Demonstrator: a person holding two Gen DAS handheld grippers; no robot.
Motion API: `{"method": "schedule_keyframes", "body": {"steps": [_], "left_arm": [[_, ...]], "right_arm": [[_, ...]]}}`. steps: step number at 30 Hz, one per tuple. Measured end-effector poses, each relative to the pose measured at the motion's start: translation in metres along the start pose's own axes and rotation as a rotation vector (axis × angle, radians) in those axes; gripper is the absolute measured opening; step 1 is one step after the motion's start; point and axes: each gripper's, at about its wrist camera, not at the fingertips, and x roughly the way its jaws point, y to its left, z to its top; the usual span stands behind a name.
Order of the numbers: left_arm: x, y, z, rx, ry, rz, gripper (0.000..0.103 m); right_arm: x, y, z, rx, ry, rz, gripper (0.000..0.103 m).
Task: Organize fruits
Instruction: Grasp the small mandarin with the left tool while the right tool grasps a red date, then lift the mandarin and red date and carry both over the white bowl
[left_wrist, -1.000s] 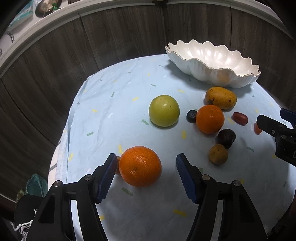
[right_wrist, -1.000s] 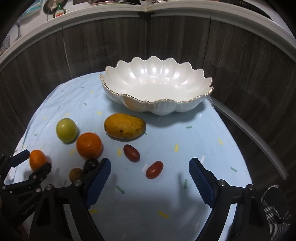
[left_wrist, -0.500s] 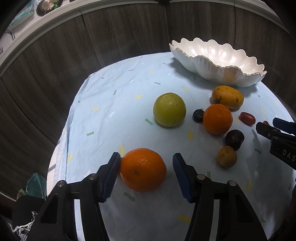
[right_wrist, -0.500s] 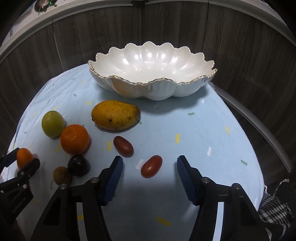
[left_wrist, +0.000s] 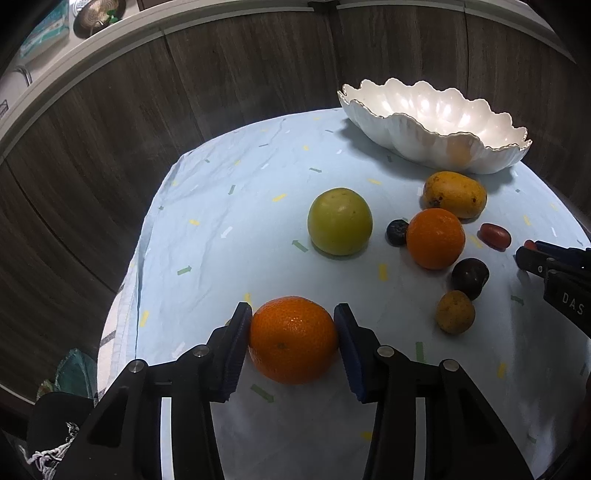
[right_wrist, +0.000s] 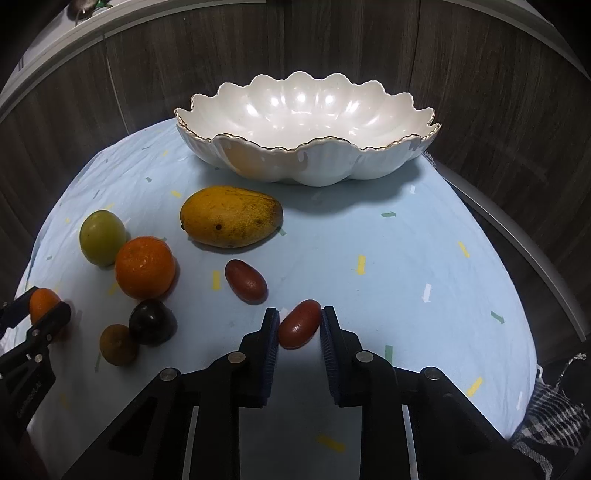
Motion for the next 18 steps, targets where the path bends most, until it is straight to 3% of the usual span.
{"method": "schedule_keyframes", "body": {"steps": [18], "left_arm": [[-0.030,0.002,0.009,-0.007,-0.064,0.002,0.045]], "right_arm": [[-0.031,0.004,0.008,-0.023,-0.092,0.021,0.024]]}}
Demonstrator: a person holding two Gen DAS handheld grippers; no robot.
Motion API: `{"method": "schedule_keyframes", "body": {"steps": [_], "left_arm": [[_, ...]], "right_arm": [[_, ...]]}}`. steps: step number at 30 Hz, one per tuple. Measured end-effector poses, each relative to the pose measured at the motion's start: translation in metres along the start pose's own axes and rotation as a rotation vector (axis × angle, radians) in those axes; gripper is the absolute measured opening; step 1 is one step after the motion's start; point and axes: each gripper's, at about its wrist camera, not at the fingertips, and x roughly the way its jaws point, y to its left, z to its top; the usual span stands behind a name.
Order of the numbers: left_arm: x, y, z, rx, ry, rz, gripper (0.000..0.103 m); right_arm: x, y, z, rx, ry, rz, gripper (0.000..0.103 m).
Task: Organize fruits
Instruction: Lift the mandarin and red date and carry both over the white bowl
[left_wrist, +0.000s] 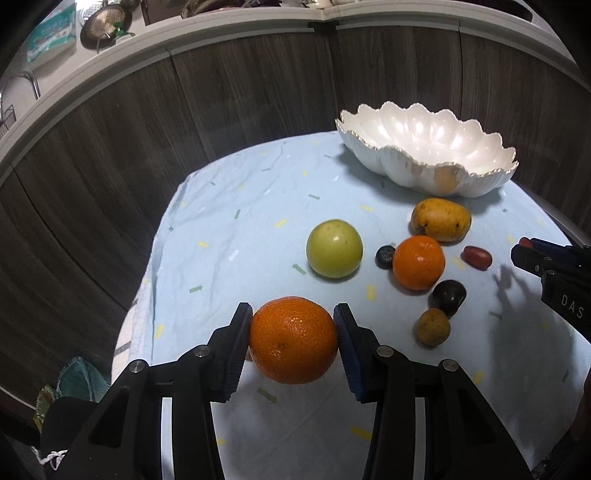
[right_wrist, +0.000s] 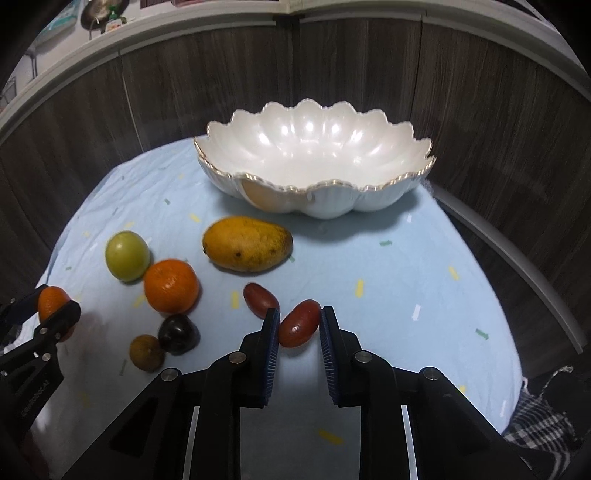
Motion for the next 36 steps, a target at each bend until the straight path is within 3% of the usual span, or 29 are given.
{"method": "schedule_keyframes", "body": {"steps": [19,36], "left_arm": [[-0.044,-0.004,0.027,-0.012,-0.089,0.014,0.045],[-0.061,-0.015,0.053,-0.020,-0.150,0.009,0.045]], "right_arm": [[-0.049,0.000,0.018,0.000,-0.116,0.029,0.024],[-0.071,-0.010,0.032,0.020,-0.174,0.036,0.024]]}}
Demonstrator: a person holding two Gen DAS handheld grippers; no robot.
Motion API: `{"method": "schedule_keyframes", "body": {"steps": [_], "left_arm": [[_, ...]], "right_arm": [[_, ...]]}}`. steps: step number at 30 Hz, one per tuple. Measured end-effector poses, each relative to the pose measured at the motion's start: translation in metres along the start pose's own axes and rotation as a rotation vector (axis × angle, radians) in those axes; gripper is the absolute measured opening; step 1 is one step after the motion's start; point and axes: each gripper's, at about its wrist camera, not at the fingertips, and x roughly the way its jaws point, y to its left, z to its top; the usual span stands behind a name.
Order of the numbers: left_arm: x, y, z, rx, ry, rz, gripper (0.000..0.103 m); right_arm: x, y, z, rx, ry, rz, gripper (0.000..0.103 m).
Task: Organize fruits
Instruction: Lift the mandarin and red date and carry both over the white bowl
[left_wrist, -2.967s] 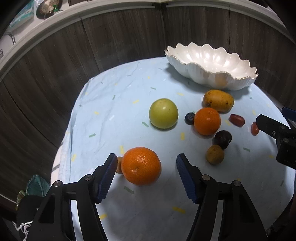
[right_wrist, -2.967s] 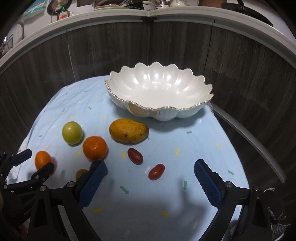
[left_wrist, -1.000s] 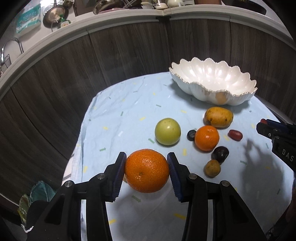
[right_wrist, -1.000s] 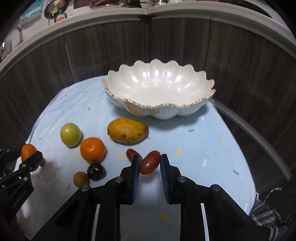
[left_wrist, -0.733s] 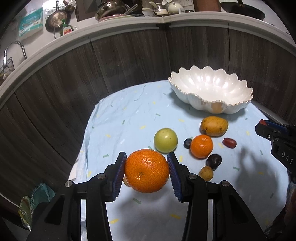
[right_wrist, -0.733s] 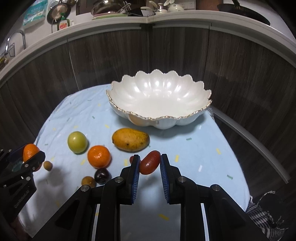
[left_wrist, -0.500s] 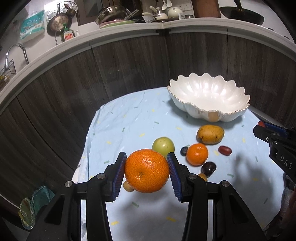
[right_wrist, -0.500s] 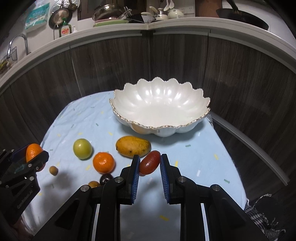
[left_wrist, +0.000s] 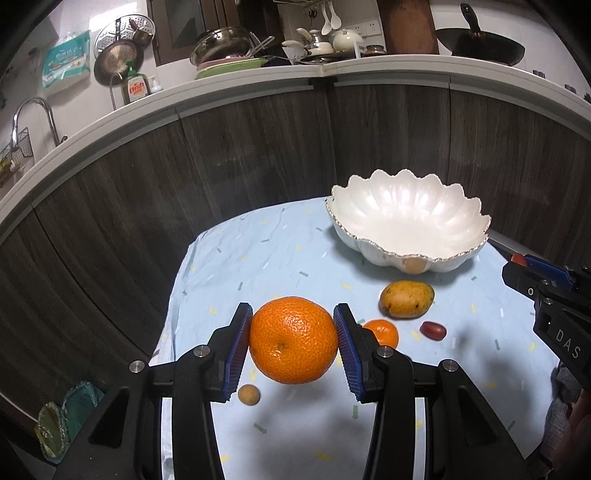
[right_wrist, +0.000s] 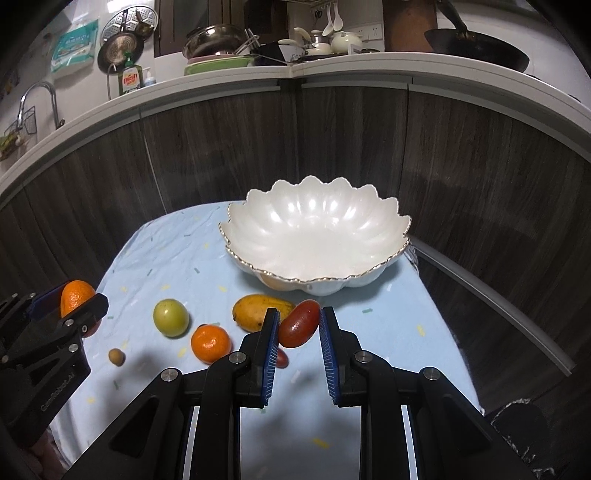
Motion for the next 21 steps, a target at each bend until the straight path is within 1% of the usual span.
{"method": "schedule_keyframes", "body": {"steps": [11,21], "left_arm": [[0.002,-0.011,0.021,-0.007,-0.020,-0.029,0.045],[0.012,-0.023,0.053,-0.016,-0.057,-0.055,0.045]], "right_arm": [[0.001,-0.015,0.018,0.022,-0.036,-0.018,0.024],[0.007,-0.030,0.045,0.022,-0.079,-0.039,0.024]]}}
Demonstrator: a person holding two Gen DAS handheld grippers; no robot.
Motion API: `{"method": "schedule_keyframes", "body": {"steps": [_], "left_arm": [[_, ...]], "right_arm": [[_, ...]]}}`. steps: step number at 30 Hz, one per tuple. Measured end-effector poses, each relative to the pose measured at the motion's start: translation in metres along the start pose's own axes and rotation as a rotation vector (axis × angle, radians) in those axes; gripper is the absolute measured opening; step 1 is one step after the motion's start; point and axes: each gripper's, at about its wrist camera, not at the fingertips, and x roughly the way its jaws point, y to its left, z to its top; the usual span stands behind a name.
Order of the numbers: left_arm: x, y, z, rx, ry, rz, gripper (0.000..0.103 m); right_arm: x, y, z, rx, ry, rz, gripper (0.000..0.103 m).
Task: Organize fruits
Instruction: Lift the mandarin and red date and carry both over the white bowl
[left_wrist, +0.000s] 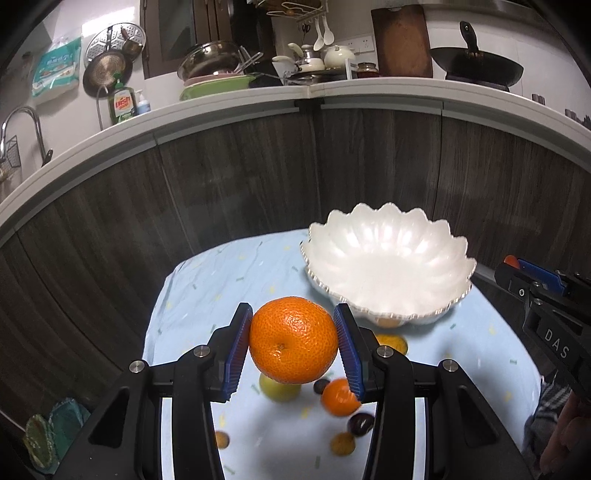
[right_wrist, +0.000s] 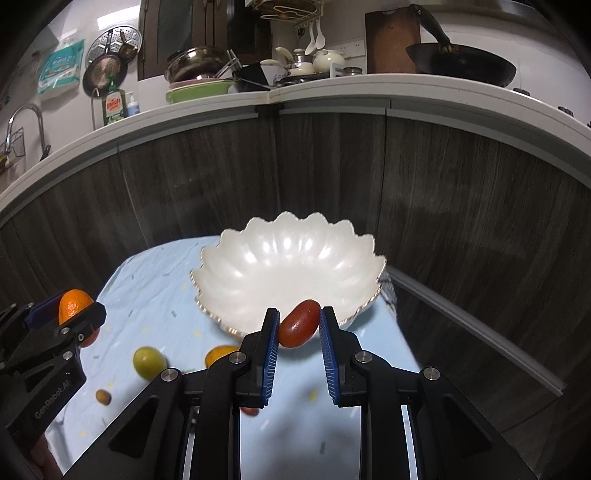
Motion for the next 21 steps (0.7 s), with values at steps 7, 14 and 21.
{"method": "schedule_keyframes", "body": {"steps": [7,14,21], "left_arm": [[0.017,-0.013,0.026,0.000,-0.018,-0.041,0.045],[0.038,-0.021,0.045,0.007,-0.022,-0.065,0.045],[0.062,-0.026,0.054,0.000,0.005,-0.104,0.045]], "right_arm": [[0.011,-0.010,0.023,0.006,-0.022,-0.006,0.024],[0.029,-0.017,0.037,0.009,-0.030,-0.026,0.024],[0.052,-0.026,0.043,0.020,-0.006,-0.036,0.024]]}}
